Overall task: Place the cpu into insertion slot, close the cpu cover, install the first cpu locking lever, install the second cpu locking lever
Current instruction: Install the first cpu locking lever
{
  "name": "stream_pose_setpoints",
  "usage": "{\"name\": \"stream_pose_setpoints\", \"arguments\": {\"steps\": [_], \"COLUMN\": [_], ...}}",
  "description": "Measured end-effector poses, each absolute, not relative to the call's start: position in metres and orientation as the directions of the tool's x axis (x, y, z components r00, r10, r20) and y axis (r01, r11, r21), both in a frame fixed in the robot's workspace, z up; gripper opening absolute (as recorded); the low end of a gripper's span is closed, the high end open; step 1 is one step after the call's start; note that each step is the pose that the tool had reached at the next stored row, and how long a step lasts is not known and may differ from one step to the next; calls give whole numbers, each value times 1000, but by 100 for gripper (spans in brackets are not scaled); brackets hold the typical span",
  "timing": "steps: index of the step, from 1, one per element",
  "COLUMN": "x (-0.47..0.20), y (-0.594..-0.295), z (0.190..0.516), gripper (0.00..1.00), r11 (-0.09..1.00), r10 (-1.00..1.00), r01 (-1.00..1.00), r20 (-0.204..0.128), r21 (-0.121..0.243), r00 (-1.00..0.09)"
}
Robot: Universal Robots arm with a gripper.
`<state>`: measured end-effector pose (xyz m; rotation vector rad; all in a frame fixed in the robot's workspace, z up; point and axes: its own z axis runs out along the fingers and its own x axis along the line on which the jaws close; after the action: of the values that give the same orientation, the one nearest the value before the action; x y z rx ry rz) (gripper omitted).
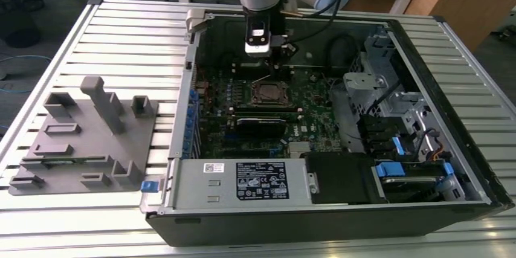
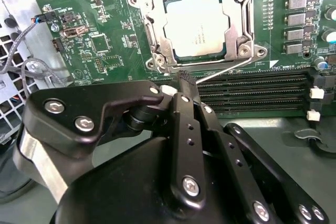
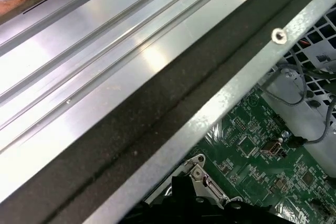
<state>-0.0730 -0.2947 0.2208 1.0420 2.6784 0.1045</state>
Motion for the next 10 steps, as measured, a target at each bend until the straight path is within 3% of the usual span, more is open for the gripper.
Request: {"name": "stream_pose_setpoints", "arguments": {"steps": [10], "x": [-73], "y": [-295], "z": [220], "gripper": [11], "r11": [788], "r10": [616], "r01": [594], "r20": [-218], "r21": [162], "r00": [-757]}}
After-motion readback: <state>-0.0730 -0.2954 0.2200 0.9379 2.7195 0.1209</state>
